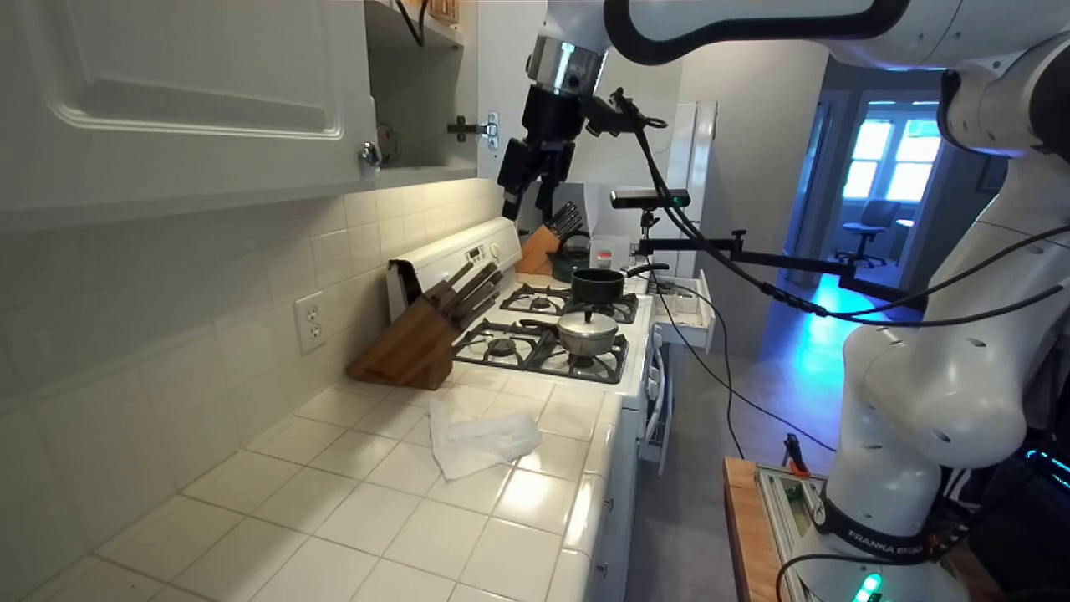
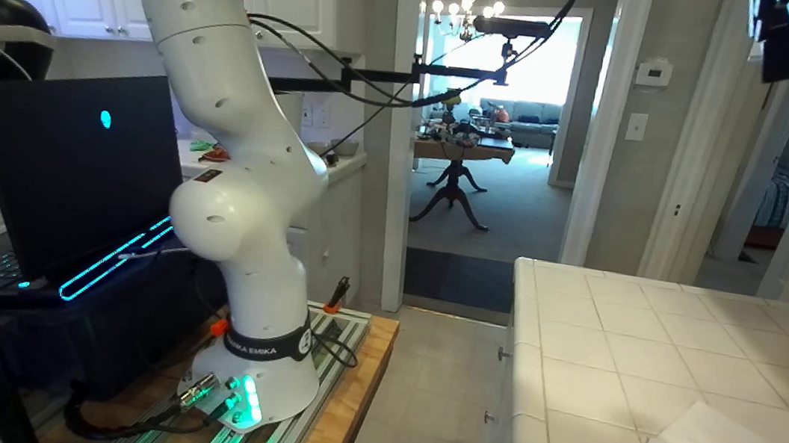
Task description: Put the glue into the cupboard
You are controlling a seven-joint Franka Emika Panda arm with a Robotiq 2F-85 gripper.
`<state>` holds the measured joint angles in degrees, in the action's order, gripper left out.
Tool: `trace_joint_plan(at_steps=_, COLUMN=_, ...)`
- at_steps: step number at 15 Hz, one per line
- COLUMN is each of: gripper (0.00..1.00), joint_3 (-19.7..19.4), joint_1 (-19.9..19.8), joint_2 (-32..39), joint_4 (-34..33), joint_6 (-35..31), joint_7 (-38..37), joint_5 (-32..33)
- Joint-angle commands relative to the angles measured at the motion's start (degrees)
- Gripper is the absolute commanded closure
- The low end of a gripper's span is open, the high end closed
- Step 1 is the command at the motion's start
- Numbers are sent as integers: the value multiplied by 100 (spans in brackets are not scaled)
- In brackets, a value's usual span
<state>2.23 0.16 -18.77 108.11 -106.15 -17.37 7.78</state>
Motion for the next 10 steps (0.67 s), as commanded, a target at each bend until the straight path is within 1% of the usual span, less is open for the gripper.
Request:
trace_joint_plan(at_steps=1, gripper=0, joint_3=-63, joint_1=57, joint_2=-58, joint_4=25, joint_6=406, joint_7=577, joint_5=-440)
trace_joint_plan(at_steps=4, gripper=0, joint_3=-82, joint_1=55, joint_2=-99, joint_4=118, joint_6=417, joint_7=863, joint_5=-591)
trace_joint_plan(at_steps=6, gripper=0, joint_3=-63, joint_1=16, joint_2=-142, joint_4=259, joint_6=99, joint_7=801, joint_5=-575)
trace_joint_plan(at_steps=7, gripper=0, joint_3=5, joint_1=-18, joint_2=9, joint_4=9, joint_6=328, joint_7=693, joint_5=-407)
trace_joint_plan(at_steps=10, gripper=0, joint_3=4, joint_1=-19, joint_2=-5, joint_4=91, joint_6=248, joint_7=693, joint_5=-407)
